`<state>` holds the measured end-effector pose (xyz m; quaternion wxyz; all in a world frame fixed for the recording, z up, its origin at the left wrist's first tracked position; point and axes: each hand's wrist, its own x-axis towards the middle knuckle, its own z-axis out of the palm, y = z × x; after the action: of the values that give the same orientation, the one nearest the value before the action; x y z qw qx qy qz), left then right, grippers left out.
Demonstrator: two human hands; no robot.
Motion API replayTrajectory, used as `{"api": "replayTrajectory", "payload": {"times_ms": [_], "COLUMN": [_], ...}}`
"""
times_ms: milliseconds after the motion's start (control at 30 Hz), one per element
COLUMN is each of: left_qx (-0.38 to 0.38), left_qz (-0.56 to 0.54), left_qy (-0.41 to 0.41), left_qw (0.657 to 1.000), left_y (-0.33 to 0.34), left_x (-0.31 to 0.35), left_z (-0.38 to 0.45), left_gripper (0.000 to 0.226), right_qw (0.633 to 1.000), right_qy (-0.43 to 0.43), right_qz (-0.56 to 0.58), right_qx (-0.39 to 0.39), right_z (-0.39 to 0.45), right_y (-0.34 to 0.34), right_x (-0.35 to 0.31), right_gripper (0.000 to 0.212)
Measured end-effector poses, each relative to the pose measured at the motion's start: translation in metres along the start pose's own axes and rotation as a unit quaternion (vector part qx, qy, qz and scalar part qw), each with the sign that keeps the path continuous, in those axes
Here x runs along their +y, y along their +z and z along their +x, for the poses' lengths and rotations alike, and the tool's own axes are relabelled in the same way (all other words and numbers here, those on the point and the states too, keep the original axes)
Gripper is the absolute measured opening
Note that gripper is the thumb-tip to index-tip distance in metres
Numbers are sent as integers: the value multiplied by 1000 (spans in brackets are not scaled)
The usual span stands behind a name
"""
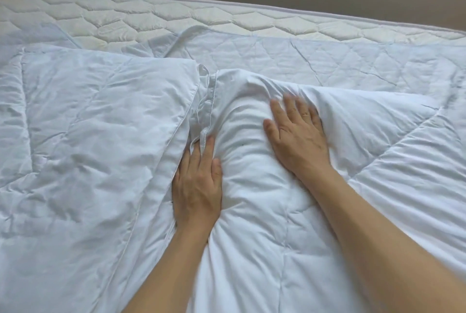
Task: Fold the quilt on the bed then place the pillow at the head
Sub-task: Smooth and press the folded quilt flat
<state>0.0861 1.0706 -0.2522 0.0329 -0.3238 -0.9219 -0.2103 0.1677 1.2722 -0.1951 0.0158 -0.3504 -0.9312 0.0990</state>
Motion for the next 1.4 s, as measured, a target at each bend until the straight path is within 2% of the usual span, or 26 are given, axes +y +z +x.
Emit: {"api": "replayTrajectory", "payload": {"times_ms": [133, 200, 267, 333, 367, 433, 533, 633, 767, 933, 1133, 1233, 1400], "left_qx": [-22, 17, 50, -4, -57, -140, -139, -145, -148, -202, -203, -202, -191], "left_qz": [-56, -59, -34, 16, 42, 54, 8, -9, 47, 42, 85, 115, 117], "left_qy": [-29, -46, 19, 127, 142, 96, 64, 54, 64, 52, 71, 63, 49], "left_qw": [998, 997, 998, 992, 987, 984, 988, 988, 986, 977, 973, 971, 973], "left_y": [-14, -29, -39, -36, -30, -13, 4, 1, -21, -56, -89, -93, -98], "left_x": [7, 27, 59, 85, 89, 72, 44, 48, 43, 35, 16, 1, 0], "left_z": [6, 9, 21, 45, 58, 74, 71, 66, 14, -78, -185, -206, -209], "left_gripper": [57, 59, 63, 65, 66, 74, 89, 86, 80, 80, 73, 74, 74], "right_qw": [993, 986, 984, 985, 986, 988, 985, 980, 978, 984, 989, 989, 982], "right_qy": [94, 137, 149, 145, 140, 132, 147, 180, 200, 172, 142, 138, 184], "right_qz": [-69, -92, -102, -92, -85, -77, -92, -77, -39, -27, -42, -52, -46], "right_qx": [17, 9, 5, 12, 15, 12, -14, -31, -52, -25, 7, 6, 3], "right_z": [-53, -71, -81, -84, -83, -81, -82, -82, -104, -214, -326, -357, -375], "right_y": [-24, -34, -35, -33, -31, -29, -26, -27, -33, -18, 3, 10, 9], "right_x": [73, 99, 107, 109, 110, 121, 153, 168, 144, 101, 89, 93, 96], "right_gripper": [60, 60, 60, 60, 60, 59, 61, 63, 65, 71, 65, 63, 63]}}
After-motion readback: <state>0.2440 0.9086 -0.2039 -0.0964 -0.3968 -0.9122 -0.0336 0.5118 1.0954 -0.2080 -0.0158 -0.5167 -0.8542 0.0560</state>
